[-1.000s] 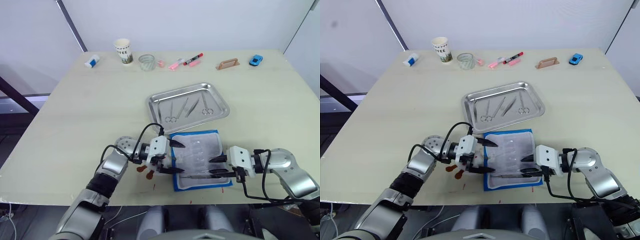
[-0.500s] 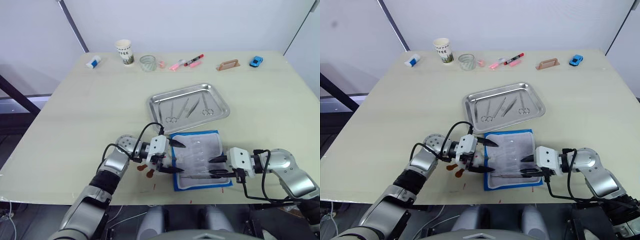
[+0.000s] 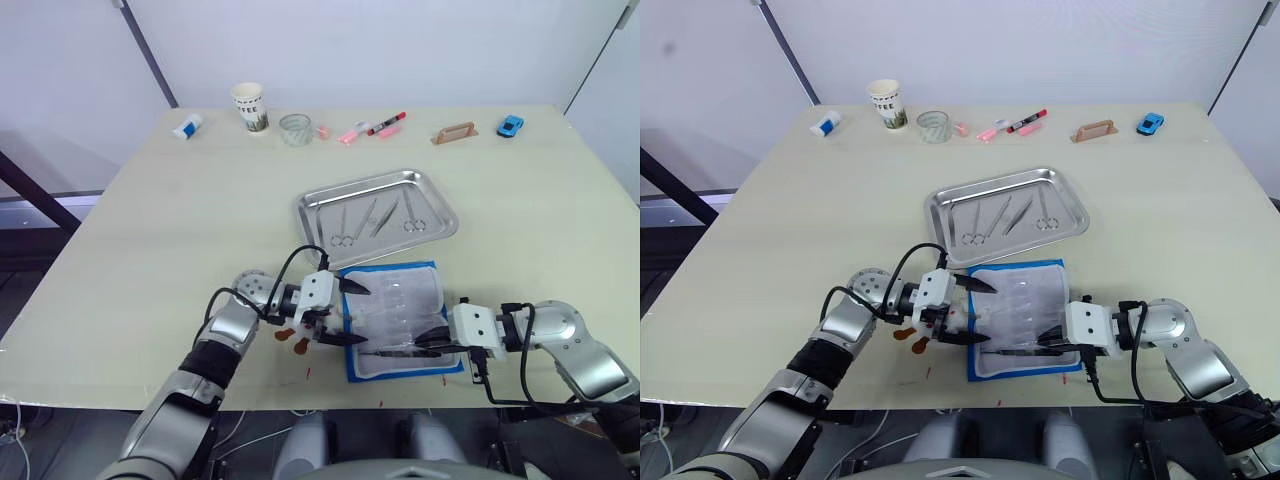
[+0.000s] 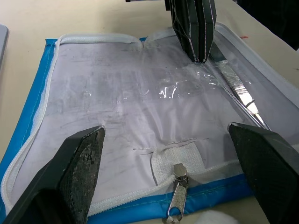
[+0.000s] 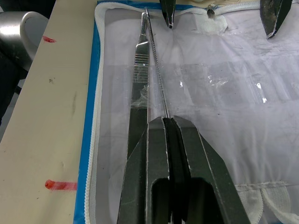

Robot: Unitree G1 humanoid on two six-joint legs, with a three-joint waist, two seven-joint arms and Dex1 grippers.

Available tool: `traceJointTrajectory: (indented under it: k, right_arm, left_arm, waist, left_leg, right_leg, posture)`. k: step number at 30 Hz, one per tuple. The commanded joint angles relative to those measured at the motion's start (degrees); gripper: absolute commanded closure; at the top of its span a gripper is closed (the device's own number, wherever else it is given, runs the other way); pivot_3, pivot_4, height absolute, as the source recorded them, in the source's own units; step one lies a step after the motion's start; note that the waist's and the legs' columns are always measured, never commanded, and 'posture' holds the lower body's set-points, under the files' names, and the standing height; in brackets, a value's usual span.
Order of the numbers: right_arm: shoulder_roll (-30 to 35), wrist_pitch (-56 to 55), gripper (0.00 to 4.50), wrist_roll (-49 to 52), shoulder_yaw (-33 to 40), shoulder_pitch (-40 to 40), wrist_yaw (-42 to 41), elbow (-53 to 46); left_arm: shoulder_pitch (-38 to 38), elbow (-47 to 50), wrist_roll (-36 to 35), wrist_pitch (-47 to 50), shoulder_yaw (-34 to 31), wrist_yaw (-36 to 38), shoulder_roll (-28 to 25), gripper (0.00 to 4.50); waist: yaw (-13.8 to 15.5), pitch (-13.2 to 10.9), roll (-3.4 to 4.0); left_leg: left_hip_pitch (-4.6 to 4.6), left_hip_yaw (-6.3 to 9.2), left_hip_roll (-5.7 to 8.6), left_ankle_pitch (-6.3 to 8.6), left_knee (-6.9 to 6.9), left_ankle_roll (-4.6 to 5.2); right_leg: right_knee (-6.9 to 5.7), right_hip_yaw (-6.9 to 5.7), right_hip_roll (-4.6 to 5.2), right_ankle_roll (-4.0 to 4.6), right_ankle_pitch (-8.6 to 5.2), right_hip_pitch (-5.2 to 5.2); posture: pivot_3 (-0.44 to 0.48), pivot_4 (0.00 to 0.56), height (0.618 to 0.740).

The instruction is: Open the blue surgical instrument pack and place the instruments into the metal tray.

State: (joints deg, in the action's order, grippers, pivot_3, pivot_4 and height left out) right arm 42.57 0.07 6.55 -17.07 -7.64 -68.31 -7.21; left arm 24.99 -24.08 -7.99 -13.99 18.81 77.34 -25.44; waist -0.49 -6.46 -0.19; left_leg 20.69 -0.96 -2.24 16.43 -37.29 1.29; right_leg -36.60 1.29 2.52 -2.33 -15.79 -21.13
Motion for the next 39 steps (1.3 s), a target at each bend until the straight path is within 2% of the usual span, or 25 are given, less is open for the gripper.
traceJointTrajectory:
  k: [1, 18, 39]
  right_arm:
    - [1.0, 2.0, 4.48, -2.4, -1.2, 0.5, 0.2, 1.6]
    - [8.6, 17.0, 4.48, 1.3, 4.8, 1.5, 2.7, -14.0]
    - [17.4, 13.0, 4.48, 6.7, 16.6, 5.0, -3.4, -9.3]
  left_arm:
    - [-2.3, -6.6, 4.6, 1.3, 2.5, -1.6, -0.4, 0.00]
    - [-2.0, -7.5, 5.6, 1.0, 3.8, -3.2, 0.0, 0.00]
    - [-2.3, -5.8, 5.3, 2.3, 3.9, -3.6, -0.1, 0.00]
  waist:
    - [0.0, 0.0, 0.00]
    - [1.3, -0.1, 0.14]
    - [1.3, -0.2, 0.25]
  left_leg:
    - [0.00, 0.00, 0.00, 0.00, 0.00, 0.00]
    - [0.11, -0.05, 0.03, 0.00, -0.01, 0.00]
    - [0.13, -0.06, 0.06, 0.00, 0.00, -0.01]
  right_leg:
    - [0.00, 0.00, 0.00, 0.00, 0.00, 0.00]
    - [0.03, 0.00, 0.38, 0.00, 0.00, -0.08]
    - [0.05, -0.01, 0.23, -0.25, -0.15, -0.08]
  posture:
    - [0.000, 0.150, 0.740]
    - [0.000, 0.150, 0.740]
    - [0.000, 0.150, 0.740]
